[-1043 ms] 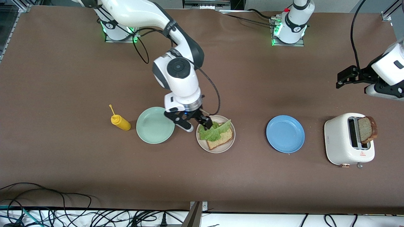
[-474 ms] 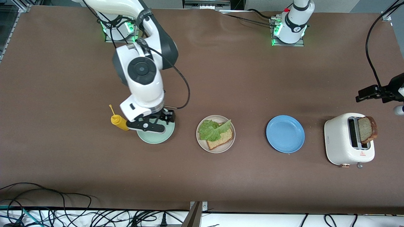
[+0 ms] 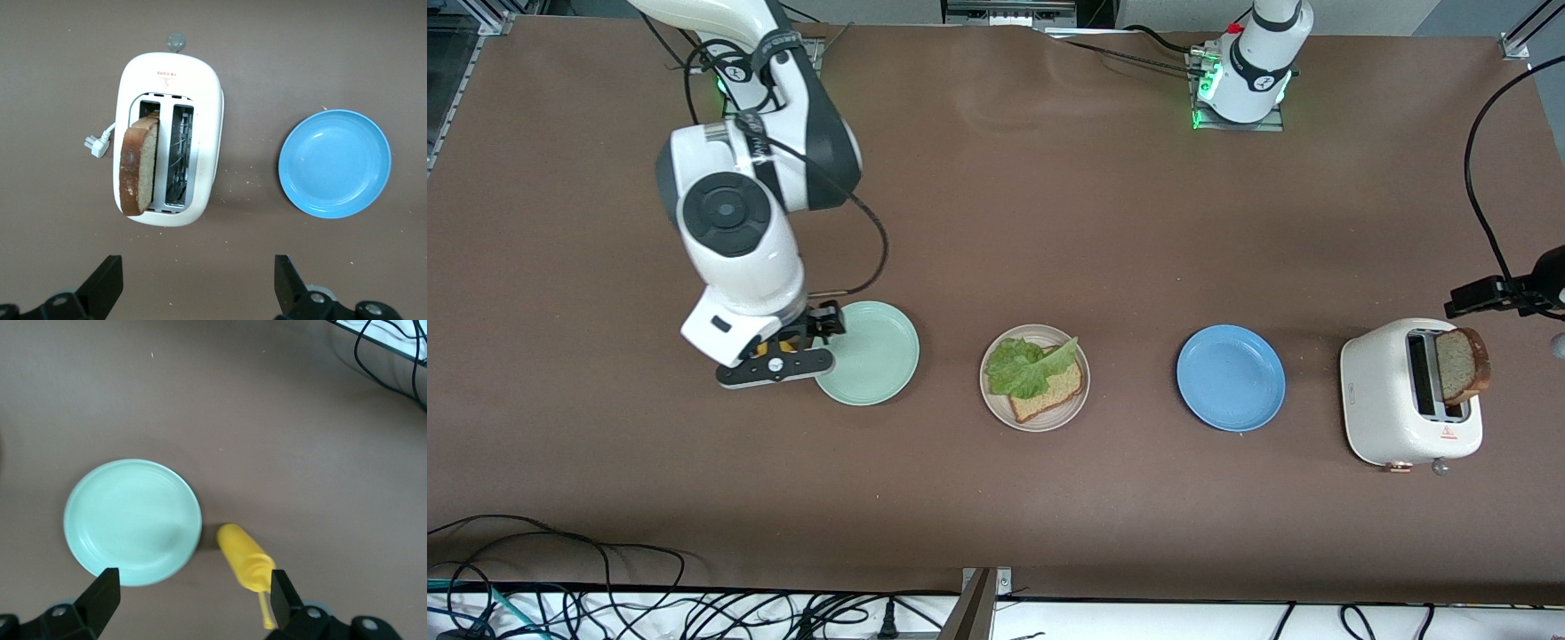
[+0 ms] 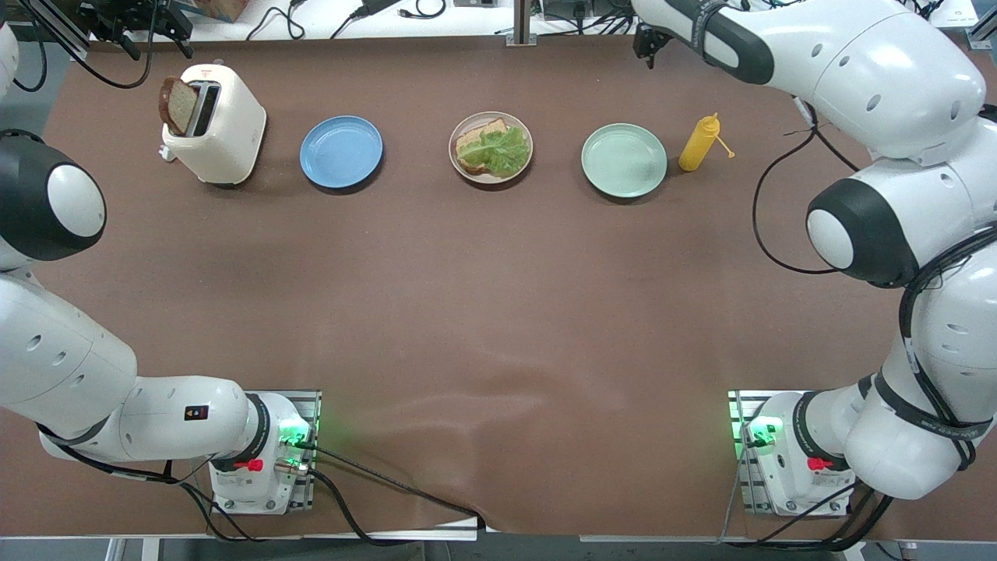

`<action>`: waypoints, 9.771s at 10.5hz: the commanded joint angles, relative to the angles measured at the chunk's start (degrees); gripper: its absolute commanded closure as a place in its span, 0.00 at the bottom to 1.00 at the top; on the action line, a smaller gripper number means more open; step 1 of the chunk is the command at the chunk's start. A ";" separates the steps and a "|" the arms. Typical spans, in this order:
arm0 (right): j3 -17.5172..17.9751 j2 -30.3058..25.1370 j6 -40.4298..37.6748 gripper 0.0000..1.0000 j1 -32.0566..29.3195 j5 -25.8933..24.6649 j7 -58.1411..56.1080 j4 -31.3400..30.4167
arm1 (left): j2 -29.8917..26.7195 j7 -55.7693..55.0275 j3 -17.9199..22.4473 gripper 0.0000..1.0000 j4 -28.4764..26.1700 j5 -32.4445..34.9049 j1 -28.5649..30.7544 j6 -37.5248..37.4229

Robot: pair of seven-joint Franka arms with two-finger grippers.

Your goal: Make sandwich on beige plate with both arms

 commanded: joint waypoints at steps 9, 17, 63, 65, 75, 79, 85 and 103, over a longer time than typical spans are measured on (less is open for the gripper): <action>-1.33 -12.07 -0.25 0.00 -16.01 20.17 -52.17 -22.61 | 10.92 2.74 -0.46 0.00 1.29 5.08 4.65 9.47; -1.24 -6.20 -0.16 0.00 -27.18 36.77 -93.57 -27.45 | 13.47 2.65 -0.46 0.94 1.11 6.13 4.20 13.25; 5.26 10.34 1.50 1.00 -4.54 15.57 -49.45 6.47 | 15.41 -7.89 -5.29 1.00 11.84 -17.42 -4.14 -8.73; 5.26 10.51 1.94 1.00 -0.14 8.36 -40.67 6.65 | 15.58 -7.81 -5.29 1.00 11.84 -17.42 -4.06 -8.73; 5.44 15.87 -0.34 1.00 17.09 -24.96 -20.77 6.82 | 15.85 -8.07 -5.29 1.00 11.92 -17.60 -4.14 -8.64; 5.44 17.54 -1.92 1.00 20.62 -31.56 -20.85 6.82 | 16.20 -8.07 -5.30 1.00 11.92 -18.04 -4.76 -8.55; 5.00 17.20 -1.48 1.00 20.10 -30.10 -22.07 6.82 | 16.28 -8.07 -5.29 1.00 11.92 -18.13 -4.93 -8.64; 5.44 9.19 -4.98 1.00 -18.56 41.61 -79.34 6.74 | 24.28 -9.91 -7.93 1.00 11.92 -61.16 -7.21 -8.11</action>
